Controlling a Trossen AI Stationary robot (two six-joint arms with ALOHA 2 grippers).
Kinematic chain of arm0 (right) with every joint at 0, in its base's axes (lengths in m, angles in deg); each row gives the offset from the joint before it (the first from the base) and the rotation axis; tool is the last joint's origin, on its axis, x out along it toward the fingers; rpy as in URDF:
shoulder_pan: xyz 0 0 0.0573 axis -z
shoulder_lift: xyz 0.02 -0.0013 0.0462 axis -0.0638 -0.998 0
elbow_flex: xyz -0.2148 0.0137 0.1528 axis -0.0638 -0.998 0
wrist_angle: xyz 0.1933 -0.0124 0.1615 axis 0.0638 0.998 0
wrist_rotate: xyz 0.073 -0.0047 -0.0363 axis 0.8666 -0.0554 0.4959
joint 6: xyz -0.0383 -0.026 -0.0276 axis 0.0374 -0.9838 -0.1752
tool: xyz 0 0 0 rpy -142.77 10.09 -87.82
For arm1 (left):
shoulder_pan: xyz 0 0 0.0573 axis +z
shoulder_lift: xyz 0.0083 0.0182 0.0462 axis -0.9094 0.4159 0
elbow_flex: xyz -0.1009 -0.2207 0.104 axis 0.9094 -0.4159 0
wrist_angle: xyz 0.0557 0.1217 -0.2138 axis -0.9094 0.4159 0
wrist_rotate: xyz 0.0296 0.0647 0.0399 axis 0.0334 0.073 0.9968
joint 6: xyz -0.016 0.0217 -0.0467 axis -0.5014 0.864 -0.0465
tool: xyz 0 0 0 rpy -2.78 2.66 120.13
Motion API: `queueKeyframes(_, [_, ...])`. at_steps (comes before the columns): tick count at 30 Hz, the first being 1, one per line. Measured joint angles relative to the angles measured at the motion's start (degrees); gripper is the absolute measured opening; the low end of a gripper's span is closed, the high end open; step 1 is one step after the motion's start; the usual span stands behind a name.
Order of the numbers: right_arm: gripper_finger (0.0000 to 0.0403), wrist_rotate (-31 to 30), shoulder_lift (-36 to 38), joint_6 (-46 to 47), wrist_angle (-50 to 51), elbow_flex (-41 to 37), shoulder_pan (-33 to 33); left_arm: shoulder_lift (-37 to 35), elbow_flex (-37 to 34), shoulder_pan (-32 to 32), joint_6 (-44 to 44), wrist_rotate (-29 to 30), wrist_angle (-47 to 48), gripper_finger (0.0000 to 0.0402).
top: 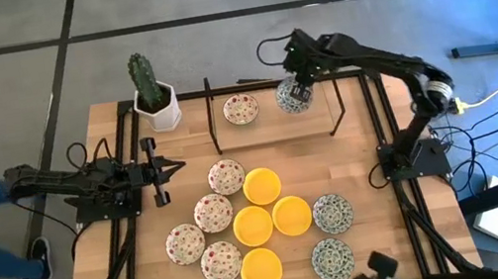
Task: Pick & Place Mini bowls
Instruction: Put the blue patterned bowl on the shelf
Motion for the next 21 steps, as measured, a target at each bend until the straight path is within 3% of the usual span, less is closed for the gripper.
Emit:
queueKeyframes(7, [0.0012, 0.3, -7.2, -1.6, -1.1, 0.2, 2.3, 0.0, 0.0, 0.0, 0.0, 0.0, 0.0, 0.0001])
queueKeyframes(21, [0.0032, 2.6, -8.5, -0.9, -1.1, 0.1, 4.5, 0.0, 0.0, 0.0, 0.0, 0.4, 0.0, 0.0001])
